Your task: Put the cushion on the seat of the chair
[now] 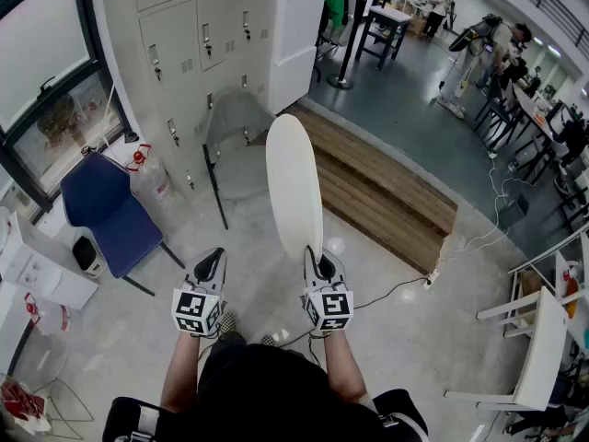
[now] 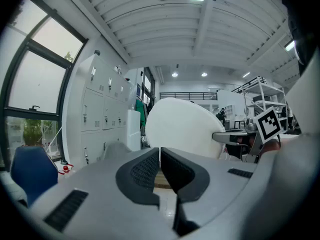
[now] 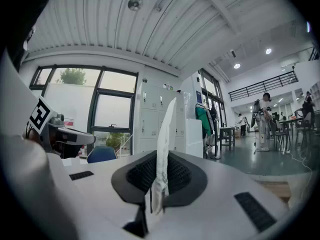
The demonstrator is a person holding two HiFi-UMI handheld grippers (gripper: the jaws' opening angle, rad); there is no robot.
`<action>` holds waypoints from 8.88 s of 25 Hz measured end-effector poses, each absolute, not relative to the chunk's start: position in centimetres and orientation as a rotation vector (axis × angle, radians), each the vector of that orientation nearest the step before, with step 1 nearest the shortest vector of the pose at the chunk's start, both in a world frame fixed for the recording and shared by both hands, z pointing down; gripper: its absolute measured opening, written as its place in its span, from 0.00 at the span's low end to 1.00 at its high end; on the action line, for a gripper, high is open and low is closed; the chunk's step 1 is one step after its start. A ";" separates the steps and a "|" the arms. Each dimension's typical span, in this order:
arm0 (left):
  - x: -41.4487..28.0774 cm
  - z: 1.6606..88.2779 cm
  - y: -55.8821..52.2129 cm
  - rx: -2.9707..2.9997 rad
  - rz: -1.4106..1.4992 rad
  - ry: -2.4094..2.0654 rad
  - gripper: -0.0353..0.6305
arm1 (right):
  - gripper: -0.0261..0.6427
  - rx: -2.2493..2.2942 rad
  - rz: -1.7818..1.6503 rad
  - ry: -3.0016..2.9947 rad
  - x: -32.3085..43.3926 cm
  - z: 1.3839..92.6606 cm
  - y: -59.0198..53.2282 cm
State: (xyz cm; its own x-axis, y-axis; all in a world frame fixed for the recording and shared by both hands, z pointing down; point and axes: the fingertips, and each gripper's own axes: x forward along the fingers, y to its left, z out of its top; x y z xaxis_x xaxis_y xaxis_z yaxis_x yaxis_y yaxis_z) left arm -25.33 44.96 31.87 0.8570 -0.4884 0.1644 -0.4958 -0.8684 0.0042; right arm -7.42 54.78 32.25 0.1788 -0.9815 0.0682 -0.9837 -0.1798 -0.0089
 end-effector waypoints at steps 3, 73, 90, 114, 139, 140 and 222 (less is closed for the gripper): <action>-25.1 31.9 44.7 2.981 0.252 -0.795 0.09 | 0.11 2.391 0.078 -1.991 -7.2 32.0 54.7; -14.2 38.1 -1.6 2.794 0.360 -0.831 0.09 | 0.11 2.170 0.398 -2.072 2.5 38.9 8.1; -13.3 45.8 -7.5 2.548 0.428 -1.134 0.09 | 0.11 1.830 0.659 -2.252 5.0 48.6 -2.2; -13.6 59.8 -13.2 2.306 0.536 -1.222 0.09 | 0.11 1.624 0.844 -2.194 6.1 65.7 -12.2; -13.0 66.6 -14.0 2.239 0.562 -1.188 0.09 | 0.11 1.696 0.932 -2.069 9.7 73.2 -12.7; -12.7 66.9 -13.9 2.239 0.565 -1.182 0.09 | 0.11 1.704 0.935 -2.059 10.2 73.5 -12.6; 4.6 80.4 -14.5 2.277 0.720 -0.871 0.09 | 0.32 1.952 1.289 -1.822 26.5 92.9 -8.5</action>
